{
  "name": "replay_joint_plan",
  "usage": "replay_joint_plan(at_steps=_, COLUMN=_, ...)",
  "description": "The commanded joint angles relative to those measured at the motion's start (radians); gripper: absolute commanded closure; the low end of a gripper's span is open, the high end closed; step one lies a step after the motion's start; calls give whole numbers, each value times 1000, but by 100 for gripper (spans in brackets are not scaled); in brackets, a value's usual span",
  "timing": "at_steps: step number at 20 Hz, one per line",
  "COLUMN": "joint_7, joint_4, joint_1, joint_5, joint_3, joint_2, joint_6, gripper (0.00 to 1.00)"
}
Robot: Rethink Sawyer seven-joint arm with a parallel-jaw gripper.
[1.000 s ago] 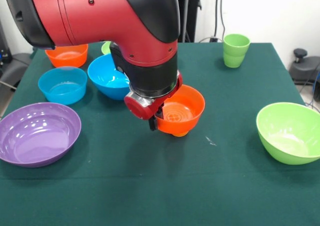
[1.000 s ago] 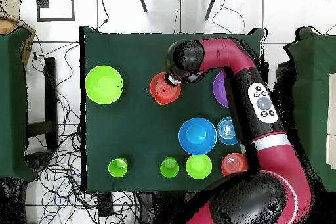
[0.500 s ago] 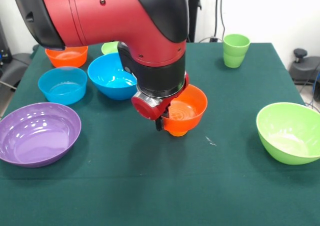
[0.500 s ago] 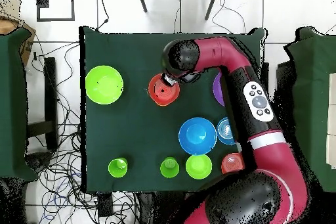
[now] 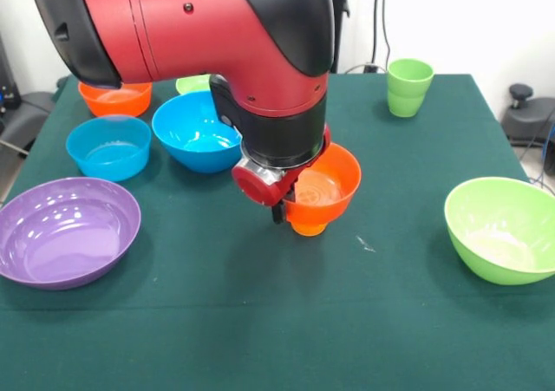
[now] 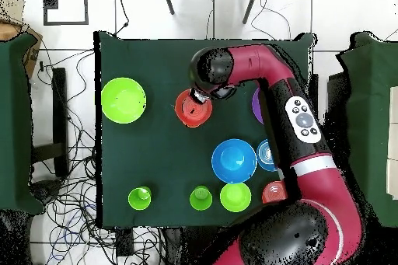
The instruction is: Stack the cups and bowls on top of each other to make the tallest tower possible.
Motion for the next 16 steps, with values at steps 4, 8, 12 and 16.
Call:
replay_joint_plan(at_steps=4, joint_7=-131, joint_4=7, joint_1=50, joint_5=-34, joint_3=-95, joint_2=0, joint_6=122, gripper=100)
replay_joint_plan(at_steps=8, joint_7=-121, joint_4=43, joint_1=45, joint_5=-35, joint_3=-100, joint_2=-16, joint_6=100, gripper=100)
replay_joint_plan(at_steps=12, joint_7=-106, joint_4=91, joint_1=27, joint_5=-37, joint_3=-108, joint_2=-27, joint_6=56, gripper=100)
replay_joint_plan(at_steps=16, joint_7=-109, joint_4=103, joint_1=17, joint_5=-38, joint_3=-111, joint_2=-30, joint_6=43, gripper=100)
